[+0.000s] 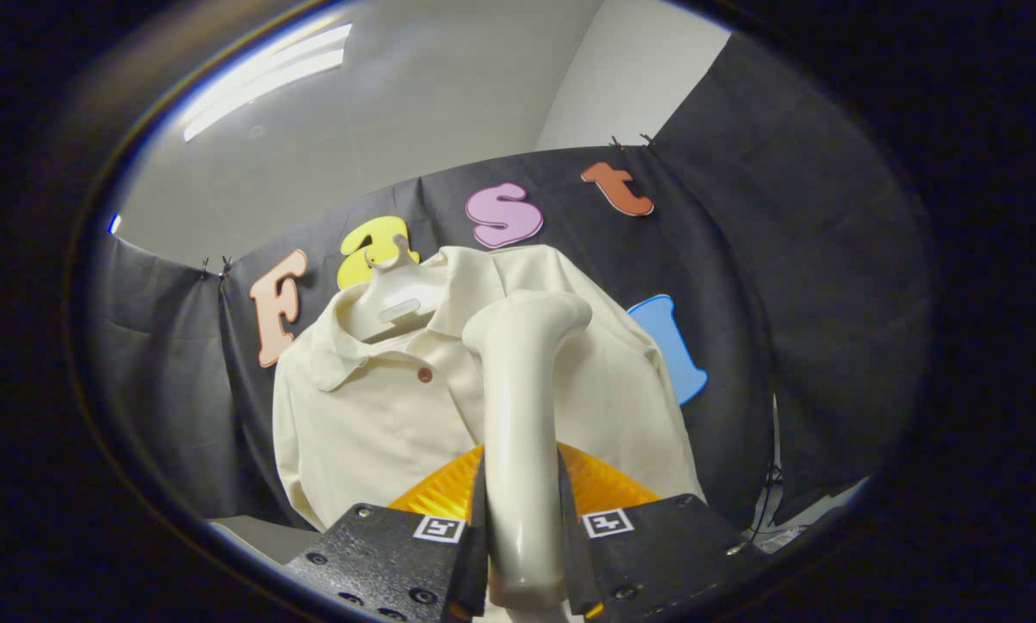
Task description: Iron the clothes twice with a garment steamer, once on the left side and once on the right side.
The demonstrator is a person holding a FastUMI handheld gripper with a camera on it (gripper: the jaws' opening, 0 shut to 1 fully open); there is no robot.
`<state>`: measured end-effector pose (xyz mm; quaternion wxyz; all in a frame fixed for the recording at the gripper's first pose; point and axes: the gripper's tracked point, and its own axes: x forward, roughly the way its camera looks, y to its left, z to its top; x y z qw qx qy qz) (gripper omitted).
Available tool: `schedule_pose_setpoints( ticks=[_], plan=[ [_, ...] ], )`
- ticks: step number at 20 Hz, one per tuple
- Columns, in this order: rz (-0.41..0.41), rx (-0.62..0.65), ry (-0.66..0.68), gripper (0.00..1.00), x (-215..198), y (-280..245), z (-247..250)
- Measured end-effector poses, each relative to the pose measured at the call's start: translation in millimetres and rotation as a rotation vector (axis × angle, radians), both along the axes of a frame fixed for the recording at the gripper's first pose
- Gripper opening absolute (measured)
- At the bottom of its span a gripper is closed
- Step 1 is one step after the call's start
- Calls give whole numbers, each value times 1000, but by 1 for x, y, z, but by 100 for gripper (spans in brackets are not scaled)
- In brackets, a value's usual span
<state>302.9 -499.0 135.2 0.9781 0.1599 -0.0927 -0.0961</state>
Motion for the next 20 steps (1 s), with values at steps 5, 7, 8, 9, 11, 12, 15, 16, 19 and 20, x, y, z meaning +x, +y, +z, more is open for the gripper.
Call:
schedule_pose_setpoints(
  ticks=[5,7,8,9,11,12,15,16,19,20],
  plan=[
    [14,35,17,35,7,-4,-36],
    [15,55,24,35,6,-7,-49],
    [16,72,24,35,5,-8,-54],
    [18,85,28,35,3,-9,-61],
    [14,103,37,35,0,-11,-75],
    [13,109,47,35,-2,-11,-83],
    [9,122,73,35,-10,-10,-108],
    [9,128,84,35,-14,-10,-118],
    [3,137,120,35,-20,-8,-145],
    [3,143,132,35,-23,-7,-156]
  ],
)
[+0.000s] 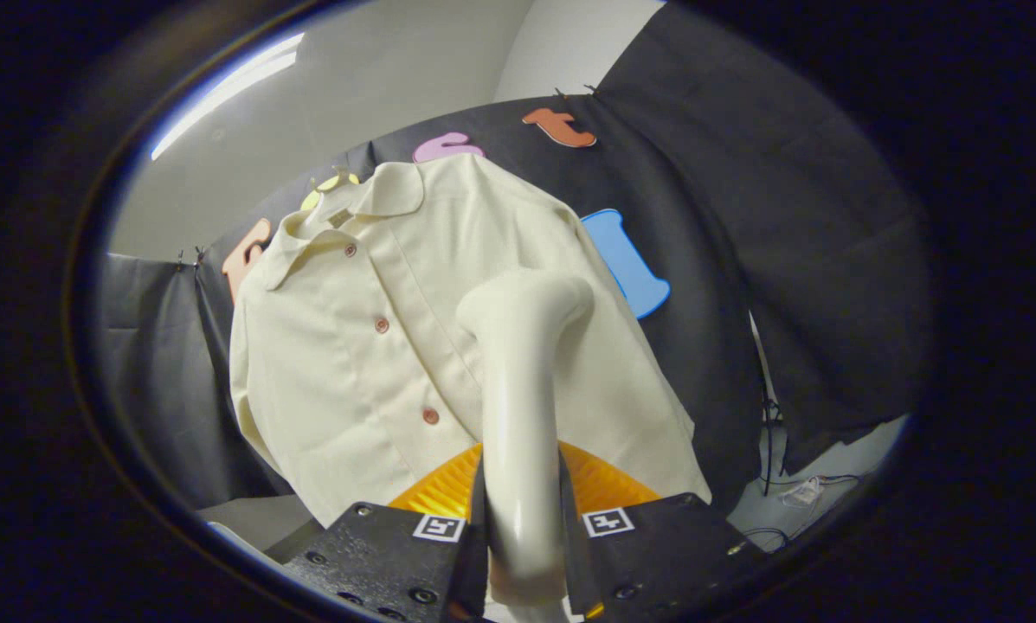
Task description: Iron the clothes twice with a garment steamer, once on the left side and once on the right side.
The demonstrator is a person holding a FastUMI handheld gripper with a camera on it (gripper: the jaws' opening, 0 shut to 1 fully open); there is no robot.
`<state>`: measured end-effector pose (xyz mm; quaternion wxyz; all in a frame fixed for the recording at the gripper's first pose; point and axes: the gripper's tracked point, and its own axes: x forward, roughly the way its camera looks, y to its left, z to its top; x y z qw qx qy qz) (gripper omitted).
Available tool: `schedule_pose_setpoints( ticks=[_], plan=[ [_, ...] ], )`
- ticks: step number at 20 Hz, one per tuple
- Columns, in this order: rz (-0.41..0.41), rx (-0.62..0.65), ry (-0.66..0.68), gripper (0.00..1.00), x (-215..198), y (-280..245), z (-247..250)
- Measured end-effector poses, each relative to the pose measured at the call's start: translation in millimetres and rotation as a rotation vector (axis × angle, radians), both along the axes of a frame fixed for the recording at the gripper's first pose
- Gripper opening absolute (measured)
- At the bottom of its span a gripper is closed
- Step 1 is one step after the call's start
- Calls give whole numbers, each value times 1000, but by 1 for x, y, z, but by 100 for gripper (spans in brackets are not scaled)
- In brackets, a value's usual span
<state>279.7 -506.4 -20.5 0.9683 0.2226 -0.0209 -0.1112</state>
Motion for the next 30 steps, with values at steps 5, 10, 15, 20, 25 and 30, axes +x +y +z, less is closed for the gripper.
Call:
schedule_pose_setpoints(
  ticks=[5,10,15,20,25,30],
  plan=[
    [-2,21,65,35,-10,4,-46],
    [-8,50,115,35,-20,7,-85],
    [-17,74,176,35,-30,9,-120],
    [-31,95,223,35,-44,10,-147],
    [-58,132,257,35,-58,12,-166],
    [-93,164,273,35,-81,16,-172]
  ],
)
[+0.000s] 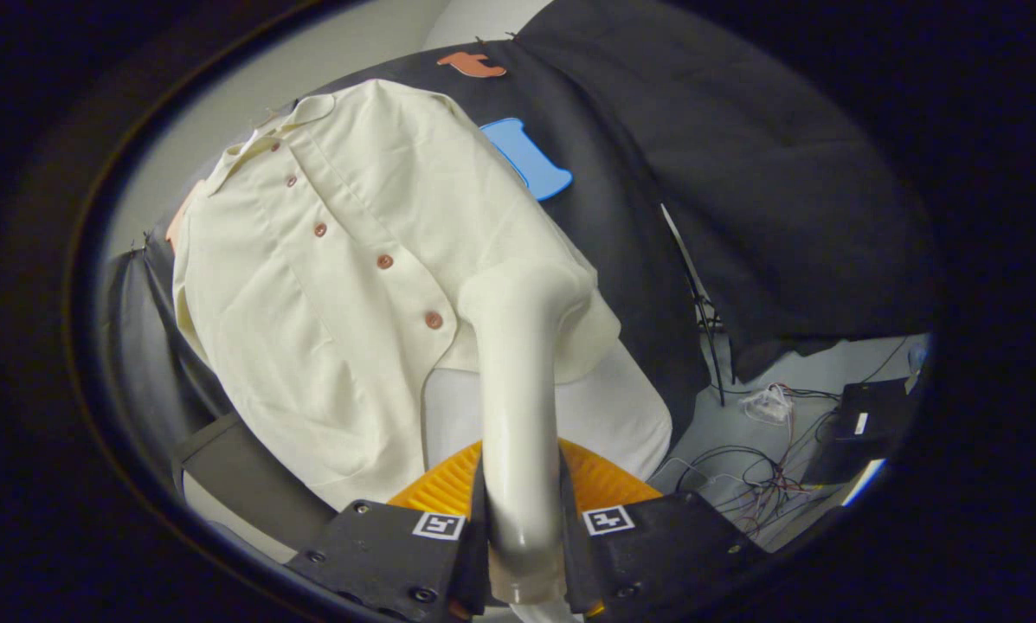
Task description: Iron the clothes twice with a garment steamer, once on the left side and once on the right side.
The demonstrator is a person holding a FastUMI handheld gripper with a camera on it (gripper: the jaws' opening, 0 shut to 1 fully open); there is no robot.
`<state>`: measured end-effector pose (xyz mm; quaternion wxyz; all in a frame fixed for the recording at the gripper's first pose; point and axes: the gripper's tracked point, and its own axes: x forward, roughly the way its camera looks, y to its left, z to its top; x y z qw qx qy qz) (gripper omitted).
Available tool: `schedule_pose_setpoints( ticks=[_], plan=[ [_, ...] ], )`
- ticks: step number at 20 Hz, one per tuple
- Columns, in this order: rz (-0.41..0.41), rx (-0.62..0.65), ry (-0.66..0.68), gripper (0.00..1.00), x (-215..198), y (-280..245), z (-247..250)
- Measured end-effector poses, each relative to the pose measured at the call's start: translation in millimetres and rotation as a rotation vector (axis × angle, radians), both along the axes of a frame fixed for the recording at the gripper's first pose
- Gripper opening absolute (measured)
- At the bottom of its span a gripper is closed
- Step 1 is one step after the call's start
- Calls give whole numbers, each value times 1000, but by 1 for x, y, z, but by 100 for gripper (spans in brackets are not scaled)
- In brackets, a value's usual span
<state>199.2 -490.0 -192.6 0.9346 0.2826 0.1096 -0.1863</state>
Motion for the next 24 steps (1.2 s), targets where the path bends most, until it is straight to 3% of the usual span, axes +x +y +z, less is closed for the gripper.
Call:
schedule_pose_setpoints(
  ticks=[10,24],
  plan=[
    [-7,21,-61,35,-61,69,55],
    [277,-113,-187,35,-106,306,182]
  ],
)
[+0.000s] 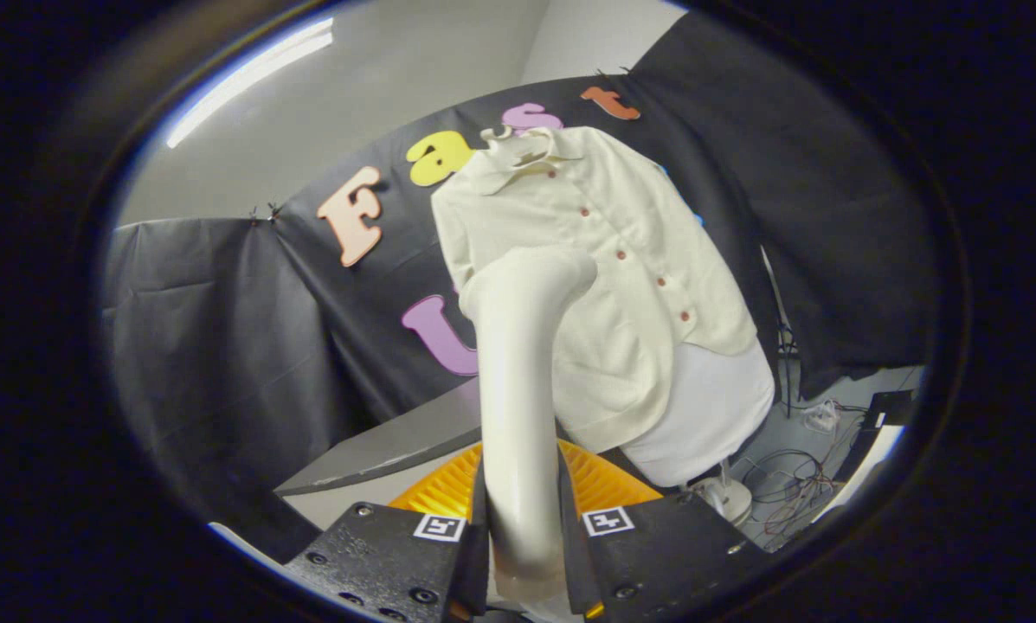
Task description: Iron the clothes twice with a garment steamer, once on the left side and once on the right side.
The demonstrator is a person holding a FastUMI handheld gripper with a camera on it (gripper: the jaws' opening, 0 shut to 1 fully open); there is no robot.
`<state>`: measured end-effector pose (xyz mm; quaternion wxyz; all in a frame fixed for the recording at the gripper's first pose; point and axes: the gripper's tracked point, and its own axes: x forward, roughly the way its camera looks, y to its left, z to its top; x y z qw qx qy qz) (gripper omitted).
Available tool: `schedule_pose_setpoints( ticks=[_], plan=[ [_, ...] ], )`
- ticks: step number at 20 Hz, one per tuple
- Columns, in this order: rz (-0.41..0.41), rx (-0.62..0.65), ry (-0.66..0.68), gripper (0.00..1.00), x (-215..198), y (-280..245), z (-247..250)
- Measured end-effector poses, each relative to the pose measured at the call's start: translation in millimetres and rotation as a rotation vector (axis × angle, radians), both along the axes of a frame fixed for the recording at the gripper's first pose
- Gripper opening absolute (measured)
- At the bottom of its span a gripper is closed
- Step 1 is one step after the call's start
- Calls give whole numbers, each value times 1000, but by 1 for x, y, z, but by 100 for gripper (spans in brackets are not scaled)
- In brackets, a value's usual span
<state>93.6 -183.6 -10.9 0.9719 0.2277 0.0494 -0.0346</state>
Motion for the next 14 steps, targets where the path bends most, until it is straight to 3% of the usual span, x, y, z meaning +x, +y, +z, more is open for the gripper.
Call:
schedule_pose_setpoints(
  ticks=[8,14],
  plan=[
    [183,-200,-102,35,-44,136,43],
    [228,-318,-94,35,-67,199,32]
  ],
)
